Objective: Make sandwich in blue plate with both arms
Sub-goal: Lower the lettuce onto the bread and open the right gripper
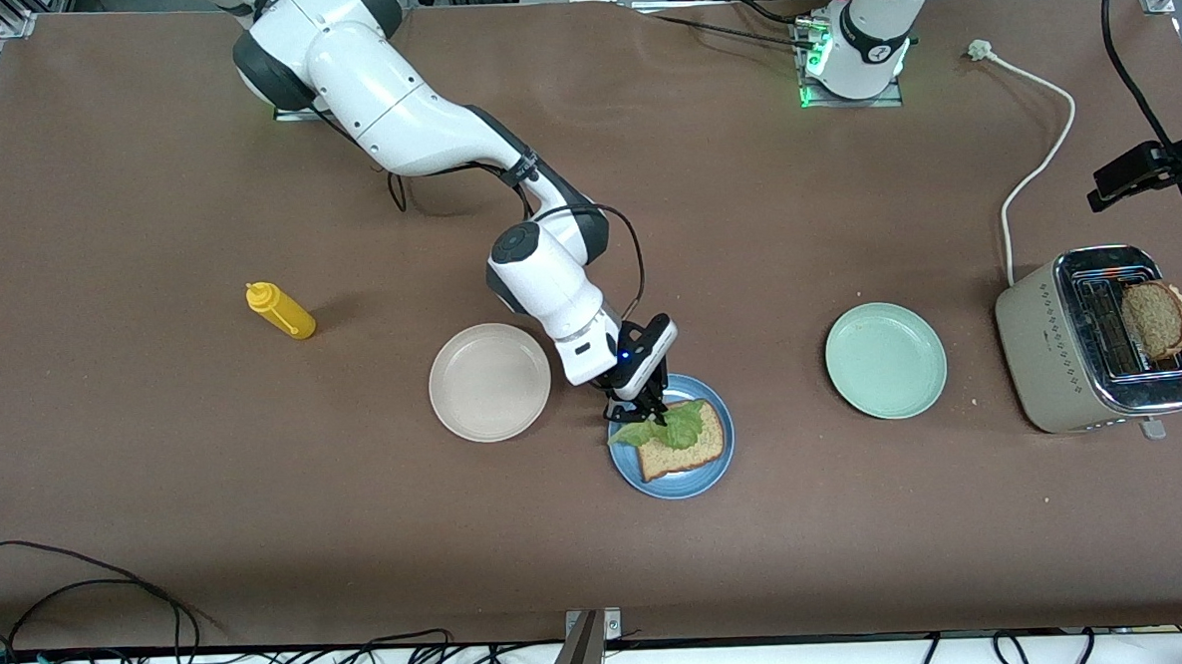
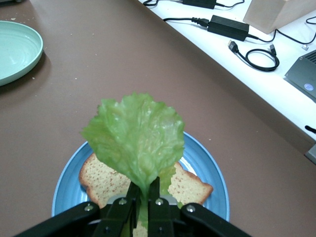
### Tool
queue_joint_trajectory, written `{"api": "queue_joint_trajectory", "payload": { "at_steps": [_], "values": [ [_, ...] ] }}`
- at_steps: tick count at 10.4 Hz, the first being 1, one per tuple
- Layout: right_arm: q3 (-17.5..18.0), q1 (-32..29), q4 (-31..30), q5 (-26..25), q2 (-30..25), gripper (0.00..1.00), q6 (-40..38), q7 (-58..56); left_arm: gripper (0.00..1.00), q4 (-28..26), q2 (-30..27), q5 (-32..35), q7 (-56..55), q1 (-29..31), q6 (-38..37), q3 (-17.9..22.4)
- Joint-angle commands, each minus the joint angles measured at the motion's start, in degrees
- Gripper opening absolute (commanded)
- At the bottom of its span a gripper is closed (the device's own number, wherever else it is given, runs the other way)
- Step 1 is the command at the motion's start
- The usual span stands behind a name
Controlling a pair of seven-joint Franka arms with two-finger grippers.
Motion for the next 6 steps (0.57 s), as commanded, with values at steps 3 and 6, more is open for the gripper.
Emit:
{"api": "queue_joint_trajectory", "payload": {
  "at_steps": [3, 6],
  "values": [
    [0.37, 1.18, 2.66, -0.25, 1.97, 0.77, 0.85, 5.01, 1.00, 2.56, 1.45, -0.54, -0.73, 0.07, -0.84, -0.19],
    [0.37, 1.09, 2.75, -0.25, 1.71, 0.81, 0.33, 6.06, 1.00, 2.56, 1.54, -0.54, -0.73, 0.15, -0.84, -0.19]
  ]
}}
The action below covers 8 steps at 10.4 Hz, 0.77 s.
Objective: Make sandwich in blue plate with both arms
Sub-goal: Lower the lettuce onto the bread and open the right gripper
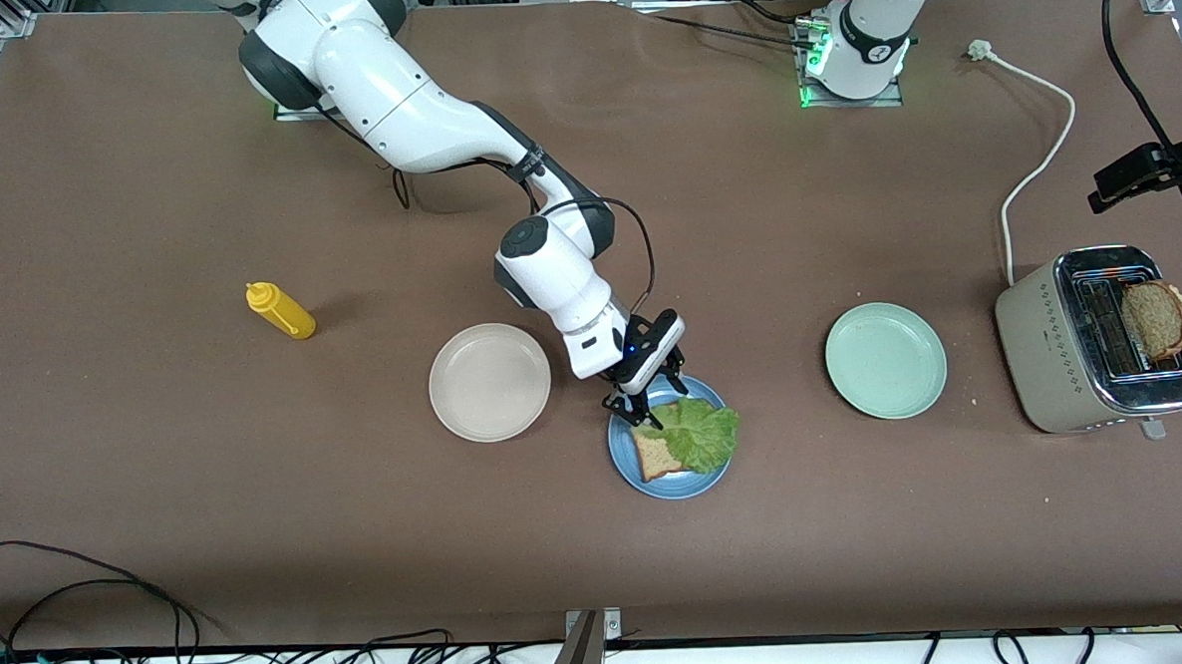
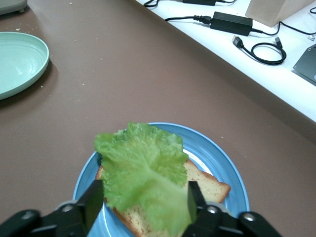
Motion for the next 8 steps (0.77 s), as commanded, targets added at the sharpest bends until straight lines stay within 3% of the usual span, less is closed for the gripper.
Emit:
{"api": "queue_joint_trajectory", "payload": {
  "at_steps": [1, 3, 4, 6, 8],
  "values": [
    [0.34, -0.02, 2.58, -0.17, 0.93, 0.81, -0.87, 2.53, 1.00, 2.41, 1.28, -0.54, -0.70, 0.16, -0.84, -0.19],
    [0.69, -2.55, 2.49, 0.71, -2.12, 0.86, -7.43, 2.53, 1.00, 2.41, 1.28, -0.54, -0.70, 0.07, -0.84, -0.19],
    [3.57, -4.84, 2.49, 2.11, -4.58, 0.94, -12.00, 2.53, 1.00, 2.41, 1.28, -0.54, -0.70, 0.16, -0.84, -0.19],
    [7.71, -10.46, 1.70, 2.56, -9.16, 1.00, -21.75, 2.53, 1.00, 2.41, 1.28, -0.37, -0.70, 0.16, -0.84, -0.19],
    [7.81, -13.63, -0.67, 4.13, -15.74, 1.00, -33.17, 3.23, 1.00, 2.41, 1.28, -0.37, -0.61, 0.16, -0.84, -0.19]
  ]
}}
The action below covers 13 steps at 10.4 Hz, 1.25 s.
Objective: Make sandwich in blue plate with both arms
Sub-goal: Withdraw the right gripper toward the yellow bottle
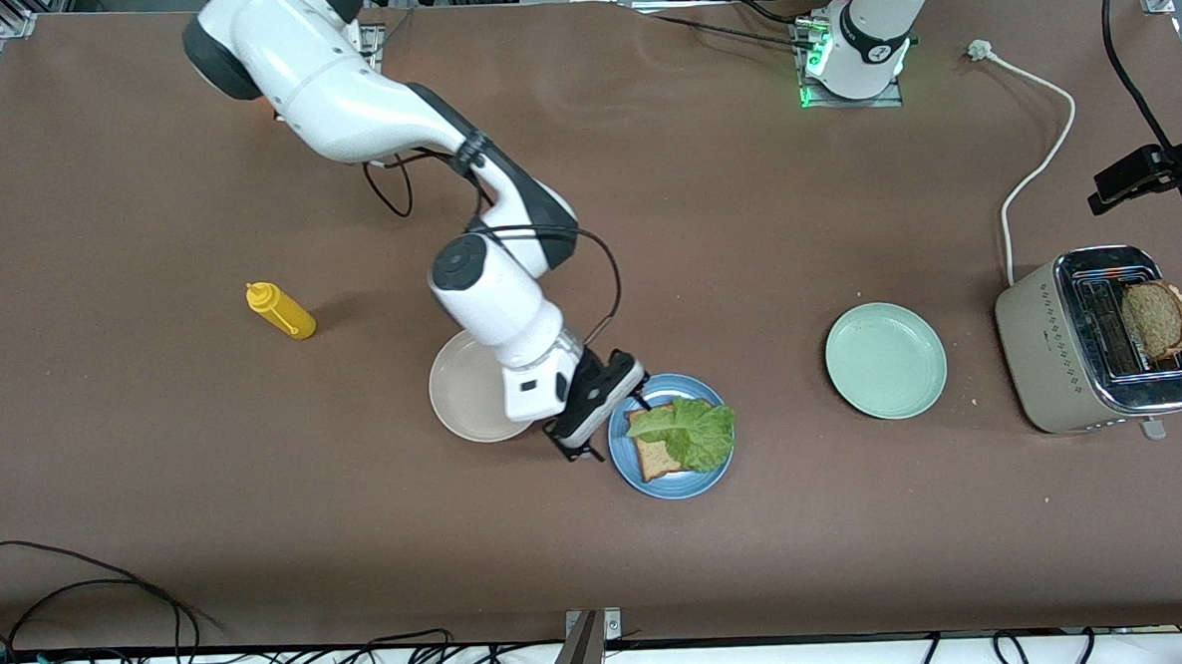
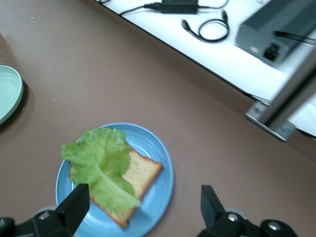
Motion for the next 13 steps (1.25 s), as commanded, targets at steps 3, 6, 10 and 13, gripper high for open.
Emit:
{"api": "queue_joint_trajectory", "payload": {
  "at_steps": [3, 6, 10, 13],
  "values": [
    [1.29, -8.46, -5.63, 3.64, -16.34, 1.00, -30.37, 9.06, 1.00, 2.15, 1.01, -0.37, -0.65, 0.17, -0.85, -0.19],
    [-4.74, -10.67, -7.90, 2.76, -24.60, 1.00, -52.80, 12.87, 1.00, 2.15, 1.10, -0.37, -0.66, 0.17, -0.85, -0.19],
    [-19.24, -10.67, -24.57, 0.67, -36.91, 1.00, -59.72, 7.97, 1.00, 2.15, 1.01, -0.37, -0.66, 0.17, -0.85, -0.19],
    [-27.07, -10.67, -36.10, 0.21, -43.16, 1.00, -53.58, -6.06, 1.00, 2.15, 1.10, -0.37, -0.66, 0.08, -0.85, -0.19]
  ]
}}
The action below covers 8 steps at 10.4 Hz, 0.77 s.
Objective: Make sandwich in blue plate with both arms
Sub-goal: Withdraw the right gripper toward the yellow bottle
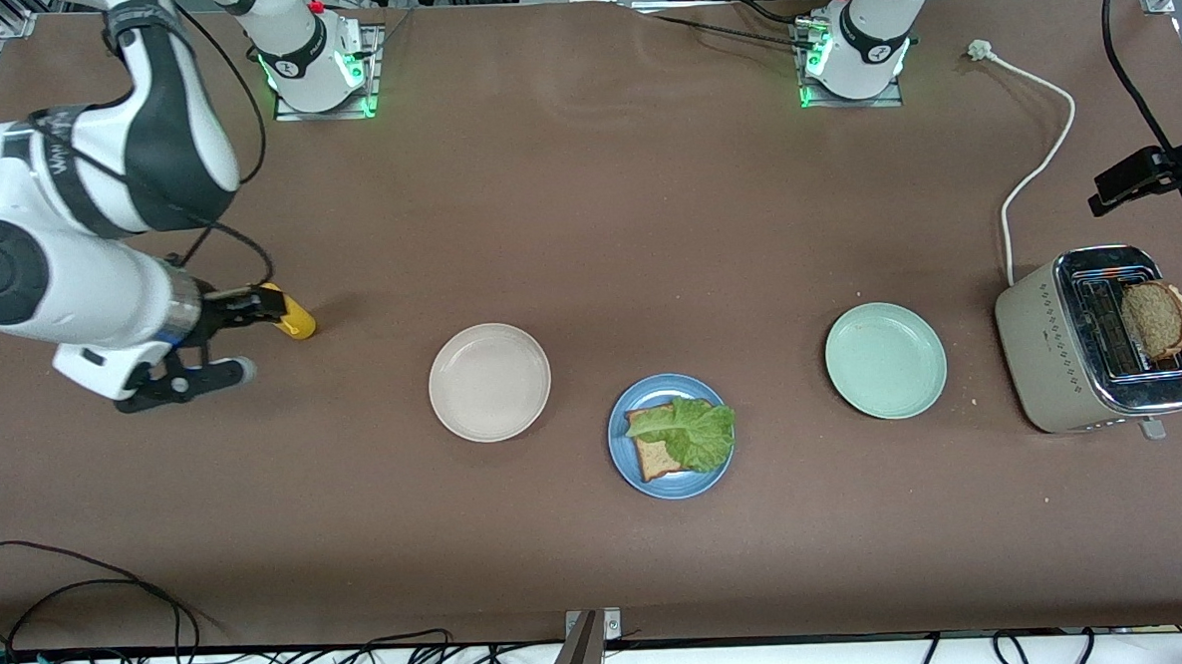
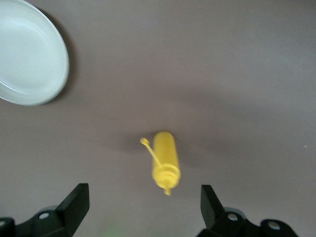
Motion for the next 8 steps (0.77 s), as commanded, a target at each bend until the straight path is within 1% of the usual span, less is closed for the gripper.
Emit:
{"api": "queue_joint_trajectory", "payload": {
  "at_steps": [1, 2, 3, 4, 5, 6, 7, 8],
  "values": [
    [-6.81, 0.70, -14.70, -0.15, -8.75, 1.00, 9.10, -16.95, 1.00, 1.83, 0.75, -0.37, -0.34, 0.17, -0.84, -0.18],
    [-8.75, 0.61, -17.25, 1.16, -9.46, 1.00, 11.74, -22.94, 1.00, 1.83, 0.75, -0.37, -0.43, 0.17, -0.84, -0.18],
    [-11.04, 0.53, -19.80, 5.09, -10.16, 1.00, 14.38, -30.22, 1.00, 1.83, 0.75, -0.37, -0.43, 0.17, -0.84, -0.18],
    [-13.58, 0.53, -22.09, 9.57, -10.17, 1.00, 17.71, -39.95, 1.00, 1.83, 0.75, -0.37, -0.43, 0.09, -0.84, -0.18],
    [-16.13, 0.09, -24.20, 16.48, -9.65, 1.00, 20.71, -52.06, 1.00, 1.83, 0.75, -0.37, -0.43, 0.09, -0.84, -0.18],
    [-17.37, -1.57, -25.96, 24.21, -8.77, 1.00, 20.82, -64.27, 1.00, 1.83, 0.84, -0.37, -0.43, 0.09, -0.84, -0.18],
    [-17.39, -4.37, -27.11, 29.33, -7.54, 1.00, 20.39, -72.23, 1.00, 1.83, 0.84, -0.37, -0.43, 0.09, -0.84, -0.18],
    [-17.39, -6.92, -27.30, 33.21, -5.36, 1.00, 19.51, -79.09, 1.00, 1.83, 0.84, -0.37, -0.43, 0.09, -0.84, -0.18]
  ]
}}
